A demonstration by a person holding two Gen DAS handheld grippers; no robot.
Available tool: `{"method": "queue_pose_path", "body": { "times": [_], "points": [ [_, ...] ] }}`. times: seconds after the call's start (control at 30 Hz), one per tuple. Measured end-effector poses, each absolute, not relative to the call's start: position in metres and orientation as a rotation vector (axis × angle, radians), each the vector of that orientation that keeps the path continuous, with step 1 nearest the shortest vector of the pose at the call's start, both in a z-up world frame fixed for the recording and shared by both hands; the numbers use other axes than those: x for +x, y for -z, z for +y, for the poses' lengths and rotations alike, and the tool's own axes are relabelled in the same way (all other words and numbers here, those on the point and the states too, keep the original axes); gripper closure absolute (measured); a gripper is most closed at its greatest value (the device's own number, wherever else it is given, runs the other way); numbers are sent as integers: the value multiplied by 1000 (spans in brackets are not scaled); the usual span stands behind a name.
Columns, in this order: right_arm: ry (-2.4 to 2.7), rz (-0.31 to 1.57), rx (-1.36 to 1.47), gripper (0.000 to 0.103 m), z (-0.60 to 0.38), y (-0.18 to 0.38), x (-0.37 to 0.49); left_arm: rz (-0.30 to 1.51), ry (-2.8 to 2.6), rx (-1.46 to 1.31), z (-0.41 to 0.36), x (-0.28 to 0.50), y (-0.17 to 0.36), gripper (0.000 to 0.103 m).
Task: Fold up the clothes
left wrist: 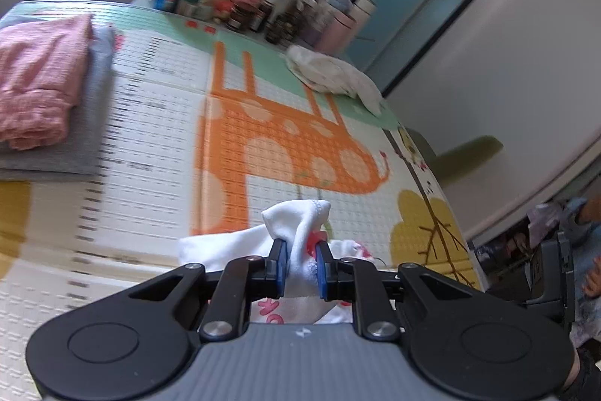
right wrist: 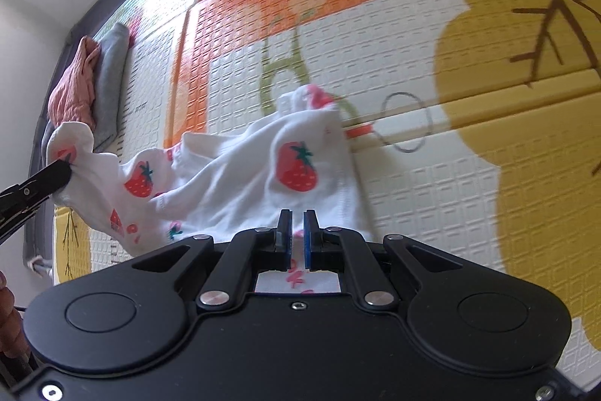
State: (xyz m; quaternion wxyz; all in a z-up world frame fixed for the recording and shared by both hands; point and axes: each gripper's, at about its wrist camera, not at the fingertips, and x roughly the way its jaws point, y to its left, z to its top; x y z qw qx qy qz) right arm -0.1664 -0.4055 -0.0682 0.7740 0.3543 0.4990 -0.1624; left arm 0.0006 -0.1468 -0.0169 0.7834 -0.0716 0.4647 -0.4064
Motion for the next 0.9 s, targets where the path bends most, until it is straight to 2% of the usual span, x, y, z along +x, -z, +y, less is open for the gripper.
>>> {"method": "queue_pose_path", "body": {
  "times": [0.23,0.3,0.43,0.5,0.7,0.9],
  "points": [
    [375,1066,796,97,-419,71,-182,1048,906,-37,-193,-15,35,81],
    [379,1063,804,97,-421,72,-185,1059,913,5,-204,-20,41,76],
    [384,1060,819,97,-425,75,-189,1082,917,63,-221,-30,53,71],
    [384,1058,823,97,-425,76,-191,1096,918,83,-228,-33,56,64],
    [360,1049,833,97,-425,77,-190,1062,910,108,-229,-38,51,53],
    [311,1040,854,97,-420,77,-179,1055,847,114,-214,-29,47,50]
  ]
}}
